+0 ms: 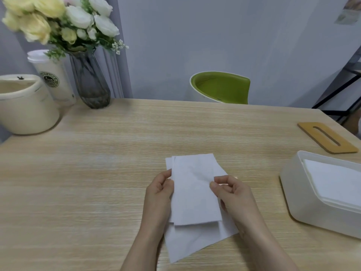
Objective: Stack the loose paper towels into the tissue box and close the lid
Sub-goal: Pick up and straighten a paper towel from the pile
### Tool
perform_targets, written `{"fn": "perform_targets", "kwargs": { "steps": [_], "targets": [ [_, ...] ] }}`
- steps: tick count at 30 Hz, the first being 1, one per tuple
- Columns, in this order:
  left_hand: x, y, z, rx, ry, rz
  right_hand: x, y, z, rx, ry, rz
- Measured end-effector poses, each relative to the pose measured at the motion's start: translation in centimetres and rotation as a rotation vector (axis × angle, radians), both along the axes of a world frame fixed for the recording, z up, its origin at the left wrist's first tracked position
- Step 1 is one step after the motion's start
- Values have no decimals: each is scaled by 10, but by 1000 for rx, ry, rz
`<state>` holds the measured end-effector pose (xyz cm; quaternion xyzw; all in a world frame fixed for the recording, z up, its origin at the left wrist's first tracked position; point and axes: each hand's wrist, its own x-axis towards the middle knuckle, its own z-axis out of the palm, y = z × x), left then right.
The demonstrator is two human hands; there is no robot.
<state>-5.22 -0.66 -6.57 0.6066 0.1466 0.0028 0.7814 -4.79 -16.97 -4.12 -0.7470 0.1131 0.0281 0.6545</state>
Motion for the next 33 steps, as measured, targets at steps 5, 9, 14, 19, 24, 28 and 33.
{"fn": "perform_targets", "kwargs": {
  "steps": [5, 9, 14, 19, 24, 28, 33],
  "targets": [
    [0, 0, 1, -9, 12, 13, 0, 1, 1, 22, -3, -3],
    [0, 0, 4, -31, 19, 25, -1, 2, 4, 87, 11, -16],
    [-2, 0, 7, -70, 30, 6, -2, 5, 8, 147, 29, -35],
    [-2, 0, 8, -103, 20, -9, -2, 8, 6, 123, 32, -39],
    [-2, 0, 8, -111, 9, -9, -2, 8, 4, 50, 16, -33],
    [-2, -1, 6, -109, -19, 2, -2, 7, 2, 11, 6, -31],
    [-1, -1, 0, -87, -35, 19, -4, 9, 1, -59, -29, -41]
  ]
}}
